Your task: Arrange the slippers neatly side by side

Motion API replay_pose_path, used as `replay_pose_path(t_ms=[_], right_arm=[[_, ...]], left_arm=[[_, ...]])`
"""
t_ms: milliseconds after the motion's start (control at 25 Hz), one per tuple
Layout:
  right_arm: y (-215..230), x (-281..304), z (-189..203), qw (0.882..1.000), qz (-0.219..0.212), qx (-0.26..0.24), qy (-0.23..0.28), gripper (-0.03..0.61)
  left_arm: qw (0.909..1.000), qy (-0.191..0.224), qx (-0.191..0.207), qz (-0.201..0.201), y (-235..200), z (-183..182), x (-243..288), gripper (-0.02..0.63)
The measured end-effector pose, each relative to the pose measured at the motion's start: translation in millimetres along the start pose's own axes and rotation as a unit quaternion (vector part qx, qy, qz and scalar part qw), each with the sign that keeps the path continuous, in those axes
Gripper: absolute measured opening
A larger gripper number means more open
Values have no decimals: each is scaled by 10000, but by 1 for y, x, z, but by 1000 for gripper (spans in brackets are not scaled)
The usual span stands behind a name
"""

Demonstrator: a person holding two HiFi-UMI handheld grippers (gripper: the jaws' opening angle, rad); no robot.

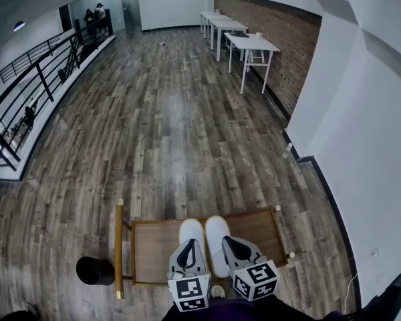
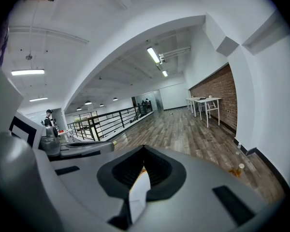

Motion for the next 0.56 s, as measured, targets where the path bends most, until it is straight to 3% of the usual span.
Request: replay_pose_path(t_ms=[560], right_arm=[[2,1,0,10000,-39,-16,-43,-2]], left_arm=[[10000,-22,-17,-29,1,1,2,1]])
Point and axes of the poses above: the fingertips, and each gripper's own axes: x forward along the fingers, y to its right, z out of its underside, the point moved 6 cm from there along -x, backward along the fingers, and after that the axes turned 15 degrees about y, right-handed, at the moved point
